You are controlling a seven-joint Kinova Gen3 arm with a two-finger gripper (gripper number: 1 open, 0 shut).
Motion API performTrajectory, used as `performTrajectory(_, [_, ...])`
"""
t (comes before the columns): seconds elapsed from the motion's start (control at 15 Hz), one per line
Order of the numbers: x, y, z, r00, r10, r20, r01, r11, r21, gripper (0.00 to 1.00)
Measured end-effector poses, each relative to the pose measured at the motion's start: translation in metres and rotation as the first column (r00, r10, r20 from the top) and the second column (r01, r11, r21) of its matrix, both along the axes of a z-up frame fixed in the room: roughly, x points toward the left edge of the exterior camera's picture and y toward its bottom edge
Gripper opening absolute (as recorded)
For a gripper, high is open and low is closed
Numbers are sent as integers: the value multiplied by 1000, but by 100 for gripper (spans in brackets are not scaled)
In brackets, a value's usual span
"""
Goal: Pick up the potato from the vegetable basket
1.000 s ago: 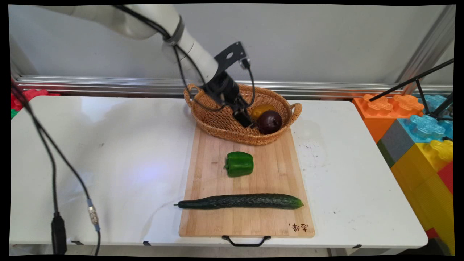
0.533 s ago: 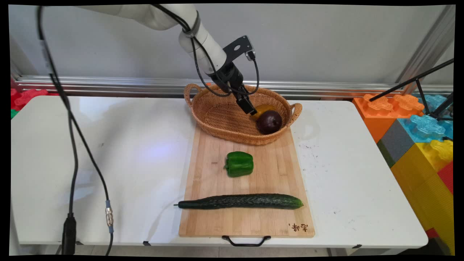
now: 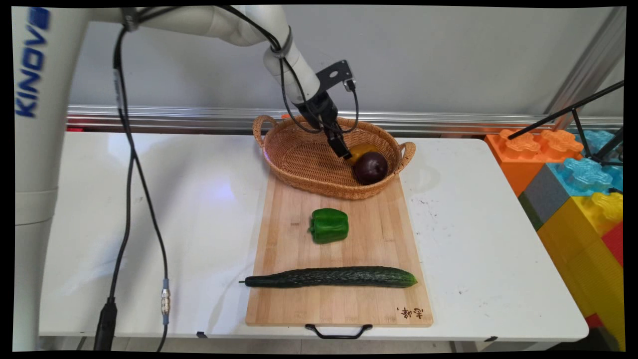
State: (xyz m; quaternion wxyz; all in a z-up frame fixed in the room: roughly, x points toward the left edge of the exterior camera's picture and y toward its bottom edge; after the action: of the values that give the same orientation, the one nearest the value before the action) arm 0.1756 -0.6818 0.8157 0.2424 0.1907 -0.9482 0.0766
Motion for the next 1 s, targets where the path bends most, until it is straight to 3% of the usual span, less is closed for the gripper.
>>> performTrajectory(0.6, [-11, -26, -23, 998, 29, -54, -25, 998, 63, 100])
performTrajectory(1.0, [-13, -38, -29, 995, 47, -83, -42, 997, 68, 100])
